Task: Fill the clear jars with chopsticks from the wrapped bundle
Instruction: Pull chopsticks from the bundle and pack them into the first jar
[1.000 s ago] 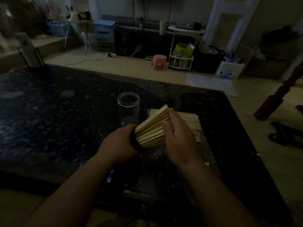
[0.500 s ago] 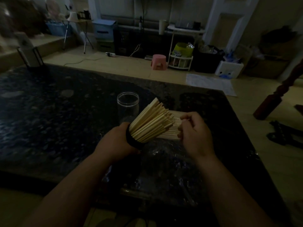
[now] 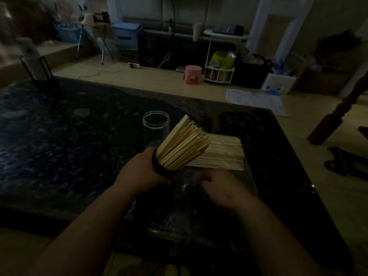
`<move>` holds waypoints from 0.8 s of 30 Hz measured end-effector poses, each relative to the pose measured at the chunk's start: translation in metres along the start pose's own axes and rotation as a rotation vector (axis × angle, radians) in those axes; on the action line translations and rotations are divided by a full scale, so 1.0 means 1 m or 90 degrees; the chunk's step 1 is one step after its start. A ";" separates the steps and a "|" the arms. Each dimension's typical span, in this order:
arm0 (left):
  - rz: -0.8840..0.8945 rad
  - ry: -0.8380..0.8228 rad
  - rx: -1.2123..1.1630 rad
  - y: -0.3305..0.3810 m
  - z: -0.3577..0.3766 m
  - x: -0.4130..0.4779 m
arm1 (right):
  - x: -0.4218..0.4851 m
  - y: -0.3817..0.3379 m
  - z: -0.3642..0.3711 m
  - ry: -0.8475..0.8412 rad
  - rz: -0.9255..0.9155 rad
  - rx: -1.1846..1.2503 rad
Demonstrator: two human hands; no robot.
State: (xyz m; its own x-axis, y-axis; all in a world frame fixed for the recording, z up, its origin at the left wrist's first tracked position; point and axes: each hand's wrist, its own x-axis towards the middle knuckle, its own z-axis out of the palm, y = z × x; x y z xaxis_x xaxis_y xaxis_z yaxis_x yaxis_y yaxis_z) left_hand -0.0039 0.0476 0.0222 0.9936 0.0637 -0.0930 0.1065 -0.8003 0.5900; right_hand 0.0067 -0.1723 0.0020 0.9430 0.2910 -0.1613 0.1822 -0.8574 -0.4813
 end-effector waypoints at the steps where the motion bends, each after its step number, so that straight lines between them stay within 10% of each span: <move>1: -0.002 0.001 0.000 -0.001 0.000 0.000 | 0.002 0.003 0.008 -0.004 -0.001 -0.011; 15: -0.012 -0.009 -0.005 -0.004 -0.001 0.005 | 0.025 0.010 0.047 0.154 0.077 -0.044; 24: -0.009 -0.009 -0.002 -0.003 0.000 0.009 | 0.057 0.007 0.043 0.031 0.161 -0.193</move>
State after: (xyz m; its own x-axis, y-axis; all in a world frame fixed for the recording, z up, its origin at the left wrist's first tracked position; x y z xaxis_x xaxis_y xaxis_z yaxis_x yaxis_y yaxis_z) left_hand 0.0049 0.0503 0.0198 0.9914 0.0660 -0.1131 0.1206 -0.7980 0.5905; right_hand 0.0500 -0.1437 -0.0476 0.9796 0.0408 -0.1970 0.0099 -0.9878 -0.1551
